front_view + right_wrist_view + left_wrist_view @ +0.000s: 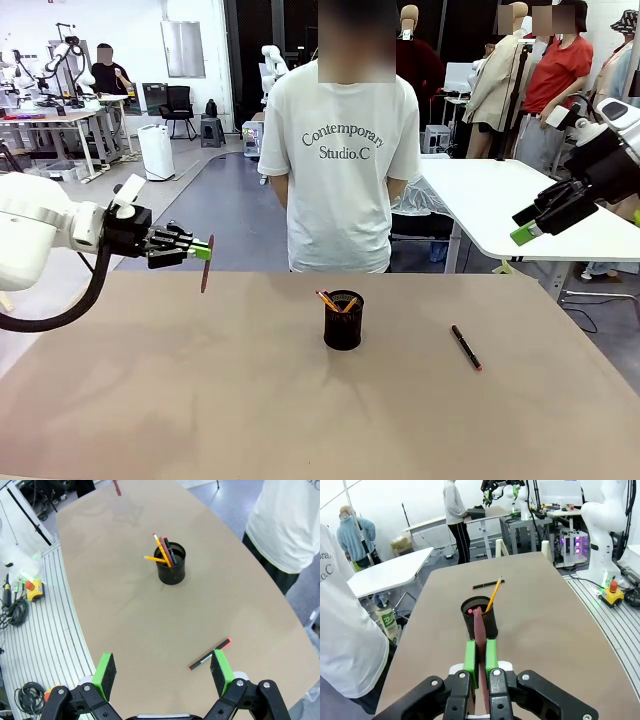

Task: Place the pens into the pen holder.
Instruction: Pick up a writing instrument from the table and place it into the Pen holder.

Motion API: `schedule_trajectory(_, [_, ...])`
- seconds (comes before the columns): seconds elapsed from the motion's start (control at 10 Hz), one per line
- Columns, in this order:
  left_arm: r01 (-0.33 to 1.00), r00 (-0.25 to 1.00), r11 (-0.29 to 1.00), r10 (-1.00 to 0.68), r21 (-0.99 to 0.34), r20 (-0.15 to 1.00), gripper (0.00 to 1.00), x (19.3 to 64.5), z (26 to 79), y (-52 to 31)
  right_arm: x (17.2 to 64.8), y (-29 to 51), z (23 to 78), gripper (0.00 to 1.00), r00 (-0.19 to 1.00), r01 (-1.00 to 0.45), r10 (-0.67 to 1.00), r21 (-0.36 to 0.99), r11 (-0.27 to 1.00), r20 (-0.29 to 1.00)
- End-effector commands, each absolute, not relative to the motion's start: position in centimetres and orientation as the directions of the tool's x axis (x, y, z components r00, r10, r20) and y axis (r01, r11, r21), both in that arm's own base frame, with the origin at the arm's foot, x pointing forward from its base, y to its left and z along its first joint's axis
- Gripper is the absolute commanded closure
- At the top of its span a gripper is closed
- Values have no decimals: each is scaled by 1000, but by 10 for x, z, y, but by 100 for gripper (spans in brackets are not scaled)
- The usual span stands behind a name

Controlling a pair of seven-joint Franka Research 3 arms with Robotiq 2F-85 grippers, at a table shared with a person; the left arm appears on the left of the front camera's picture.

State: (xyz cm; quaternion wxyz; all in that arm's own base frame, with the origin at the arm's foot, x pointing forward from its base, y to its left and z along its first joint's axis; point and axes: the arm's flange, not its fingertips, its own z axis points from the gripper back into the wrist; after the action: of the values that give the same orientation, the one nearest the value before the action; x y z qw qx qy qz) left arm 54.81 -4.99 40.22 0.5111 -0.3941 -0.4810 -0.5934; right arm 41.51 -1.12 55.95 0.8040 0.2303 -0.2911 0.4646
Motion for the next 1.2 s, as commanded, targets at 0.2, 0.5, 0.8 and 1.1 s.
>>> schedule_trajectory(0.2, [986, -165, -14, -228, 167, 960, 100, 548, 402, -49, 415, -10, 561, 0, 400, -879, 601, 106, 464, 692])
schedule_trajectory(0.5, [981, -193, -42, -161, 189, 968, 100, 585, 400, -88, 415, -10, 561, 0, 400, -879, 601, 106, 464, 692])
schedule_trajectory(0.8, [967, -256, -62, -162, 249, 953, 100, 627, 408, -151, 415, -10, 561, 0, 400, -879, 601, 106, 464, 692])
schedule_trajectory(1.1, [952, -288, -121, -55, 280, 956, 100, 650, 399, -221, 415, -10, 561, 0, 400, -879, 601, 106, 464, 692])
